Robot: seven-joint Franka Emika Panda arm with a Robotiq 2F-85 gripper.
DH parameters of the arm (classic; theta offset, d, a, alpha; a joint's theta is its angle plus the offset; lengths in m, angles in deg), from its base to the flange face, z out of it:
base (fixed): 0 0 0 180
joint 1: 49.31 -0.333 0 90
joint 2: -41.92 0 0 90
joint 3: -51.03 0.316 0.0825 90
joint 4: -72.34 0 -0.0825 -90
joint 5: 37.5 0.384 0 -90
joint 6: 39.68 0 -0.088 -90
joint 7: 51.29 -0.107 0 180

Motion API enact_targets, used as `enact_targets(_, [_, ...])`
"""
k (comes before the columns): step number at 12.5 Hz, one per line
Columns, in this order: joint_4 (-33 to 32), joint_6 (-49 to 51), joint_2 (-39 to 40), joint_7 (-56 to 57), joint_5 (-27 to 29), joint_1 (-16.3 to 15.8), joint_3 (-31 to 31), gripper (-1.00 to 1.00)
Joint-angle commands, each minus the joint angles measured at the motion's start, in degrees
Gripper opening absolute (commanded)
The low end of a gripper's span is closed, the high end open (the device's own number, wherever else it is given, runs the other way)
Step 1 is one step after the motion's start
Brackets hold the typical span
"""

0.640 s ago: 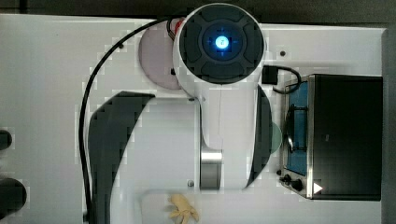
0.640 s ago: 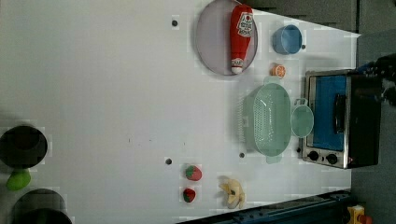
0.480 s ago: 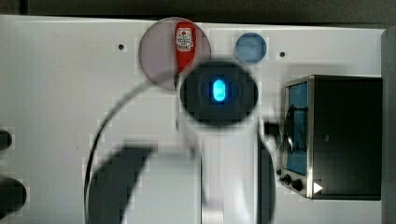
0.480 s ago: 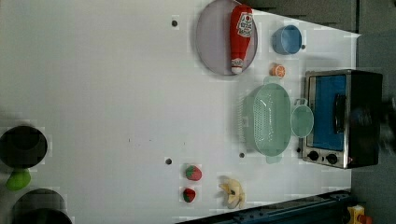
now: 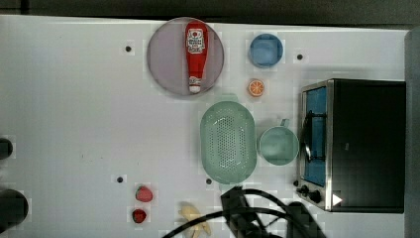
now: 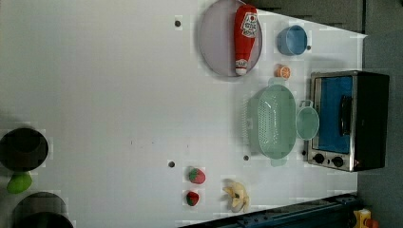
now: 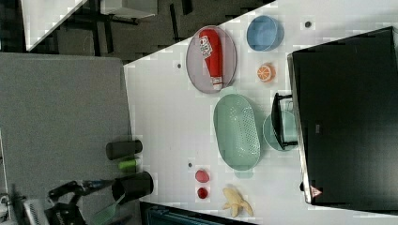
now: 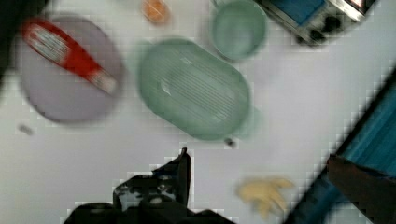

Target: Drag strainer right to left.

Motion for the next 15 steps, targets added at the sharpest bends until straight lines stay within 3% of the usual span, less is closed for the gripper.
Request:
enact_targets(1, [-9.53,-4.53,10.61,-6.32,0.42,-1.41,1.04,1.00])
enact_targets(7, [-21.48,-31.06,23.97,-24.61,0.42,-1.54,3.25,1.00])
enact_targets(15, [-19.50,-57.37,48.80,-34.50,0.50,-1.63,4.49,1.00])
